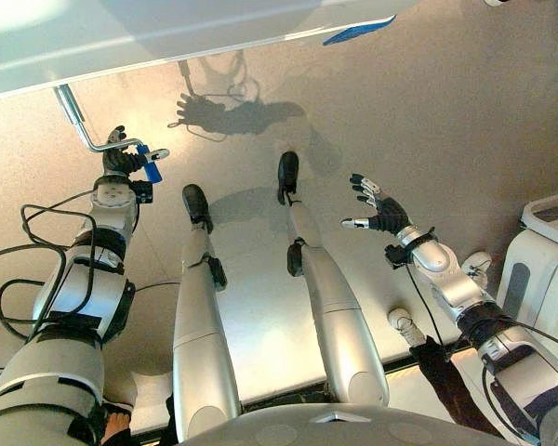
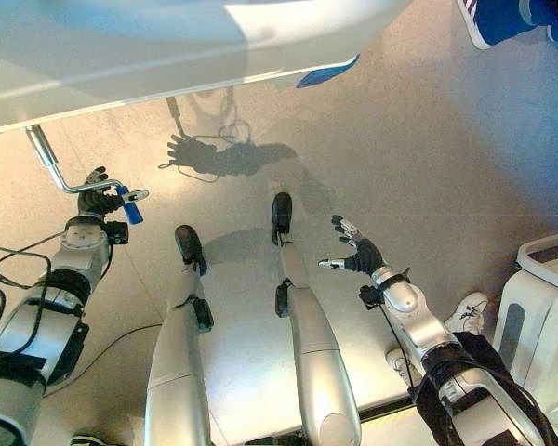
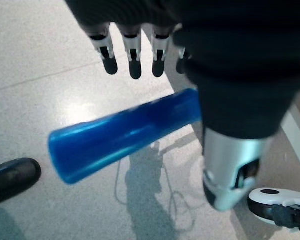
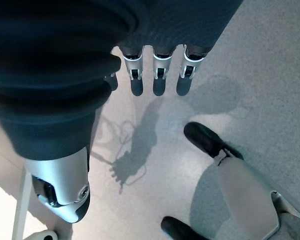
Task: Raise the hospital bed
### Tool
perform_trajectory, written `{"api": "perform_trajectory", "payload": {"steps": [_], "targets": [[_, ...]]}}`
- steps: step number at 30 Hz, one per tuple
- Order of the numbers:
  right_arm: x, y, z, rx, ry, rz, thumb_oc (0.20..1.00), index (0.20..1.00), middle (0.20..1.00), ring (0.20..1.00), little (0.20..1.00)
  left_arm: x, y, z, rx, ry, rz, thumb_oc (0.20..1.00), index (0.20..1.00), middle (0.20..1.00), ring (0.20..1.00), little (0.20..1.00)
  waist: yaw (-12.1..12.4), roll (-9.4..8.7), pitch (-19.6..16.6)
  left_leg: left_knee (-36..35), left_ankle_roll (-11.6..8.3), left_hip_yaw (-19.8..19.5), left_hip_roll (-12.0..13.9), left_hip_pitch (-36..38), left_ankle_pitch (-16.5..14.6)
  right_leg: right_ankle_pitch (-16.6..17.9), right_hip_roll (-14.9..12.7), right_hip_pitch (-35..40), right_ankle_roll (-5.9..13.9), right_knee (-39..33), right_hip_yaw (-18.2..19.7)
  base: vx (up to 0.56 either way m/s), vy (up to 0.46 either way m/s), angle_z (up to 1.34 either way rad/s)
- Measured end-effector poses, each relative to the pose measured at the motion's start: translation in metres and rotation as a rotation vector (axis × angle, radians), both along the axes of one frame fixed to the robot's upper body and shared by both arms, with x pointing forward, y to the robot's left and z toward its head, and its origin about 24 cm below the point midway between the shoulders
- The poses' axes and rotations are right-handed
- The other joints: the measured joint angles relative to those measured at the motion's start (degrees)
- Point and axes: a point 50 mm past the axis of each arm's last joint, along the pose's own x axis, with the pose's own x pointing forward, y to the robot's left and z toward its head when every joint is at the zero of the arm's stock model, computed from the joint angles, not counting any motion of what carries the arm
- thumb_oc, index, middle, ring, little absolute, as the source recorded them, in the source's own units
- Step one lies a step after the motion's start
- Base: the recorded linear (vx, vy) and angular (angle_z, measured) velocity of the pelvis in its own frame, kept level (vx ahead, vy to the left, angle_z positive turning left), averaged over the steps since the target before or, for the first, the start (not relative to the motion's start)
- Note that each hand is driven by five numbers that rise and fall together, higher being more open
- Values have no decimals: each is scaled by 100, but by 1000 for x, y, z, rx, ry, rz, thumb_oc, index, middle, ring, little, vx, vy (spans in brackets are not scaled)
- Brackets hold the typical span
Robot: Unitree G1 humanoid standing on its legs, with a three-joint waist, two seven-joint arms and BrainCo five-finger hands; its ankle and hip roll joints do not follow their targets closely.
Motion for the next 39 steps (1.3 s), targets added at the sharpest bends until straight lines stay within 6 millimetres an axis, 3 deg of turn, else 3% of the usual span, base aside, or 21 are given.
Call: {"api": "perform_trajectory", "payload": {"steps": [15,16,18,19,20,39], "targets": [[0,1,0,0,-1,3,1000,1000,1000,1000,1000,-1,-3,-8,-13,25,-17,1000,1000,1000,1000,1000,-76,-4,2,0,-1,3,6,-25,-1,0,10,-26,1,0,9,0,0,0],[0,1,1,1,-2,4,1000,1000,1000,1000,1000,0,-4,-7,-14,25,-20,749,749,749,749,749,-77,-3,2,1,-1,3,7,-36,-1,0,11,-35,1,0,9,0,0,0],[0,2,1,2,-6,6,1000,1000,1000,1000,1000,0,-4,-7,-15,27,-25,617,617,617,617,617,-75,-3,2,7,-1,2,8,-48,-1,0,10,-46,0,0,8,0,0,0],[0,2,2,3,-8,8,1000,1000,1000,1000,1000,0,-4,-7,-15,30,-32,464,464,464,464,464,-74,-3,2,9,-1,2,8,-56,-1,0,10,-52,0,0,7,0,0,0],[0,2,2,4,-8,8,1000,1000,1000,1000,1000,0,-5,-7,-13,32,-36,200,200,200,200,200,-75,-3,2,11,-1,1,8,-58,-1,0,10,-53,0,0,7,0,0,0],[0,4,4,8,-19,17,1000,1000,1000,1000,1000,1,-6,-9,-47,53,-61,200,200,200,200,200,-55,-3,2,66,1,-3,5,-52,1,8,-2,-50,-10,51,6,0,0,0]]}}
